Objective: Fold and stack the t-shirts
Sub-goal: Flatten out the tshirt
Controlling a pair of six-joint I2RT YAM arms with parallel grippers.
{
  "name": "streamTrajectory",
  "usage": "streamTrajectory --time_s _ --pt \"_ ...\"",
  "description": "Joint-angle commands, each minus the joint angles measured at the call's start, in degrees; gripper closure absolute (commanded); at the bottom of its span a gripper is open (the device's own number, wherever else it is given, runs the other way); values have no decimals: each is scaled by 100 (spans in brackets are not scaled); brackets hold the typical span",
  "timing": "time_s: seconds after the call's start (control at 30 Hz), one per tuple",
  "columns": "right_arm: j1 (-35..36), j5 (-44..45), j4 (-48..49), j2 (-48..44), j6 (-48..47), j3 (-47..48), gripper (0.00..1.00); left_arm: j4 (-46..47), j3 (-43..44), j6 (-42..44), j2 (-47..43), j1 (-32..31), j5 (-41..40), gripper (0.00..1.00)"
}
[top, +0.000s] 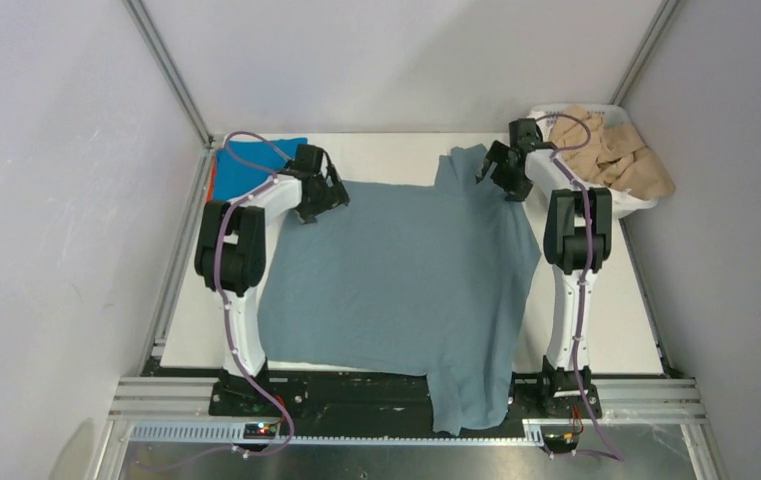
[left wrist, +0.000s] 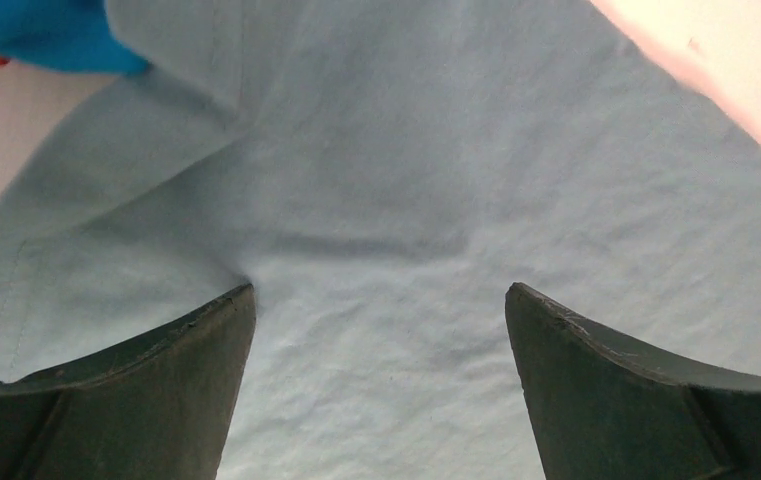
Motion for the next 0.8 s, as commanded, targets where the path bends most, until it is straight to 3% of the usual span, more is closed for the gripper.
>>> streamTrajectory --time_s 0.0,0.27,0.43,0.6,0.67,0.77 --pt "-196 365 -989 930 -238 1825 0 50 585 -433 379 0 192 0" --pt "-291 -143 -1325 2117 -57 3940 1 41 1791 -913 1383 184 603 0" --pt "-292 -309 3 1915 -294 3641 1 40 2511 -1036 1704 253 627 0" --pt "-253 -650 2 1684 -699 3927 1 39 2785 -836 1419 241 759 0" --pt "-170 -475 -122 1149 -977 3443 1 39 2452 -667 929 182 561 0" --pt "-22 -169 182 -281 -1161 1530 1 41 1692 -376 -101 -2 143 0"
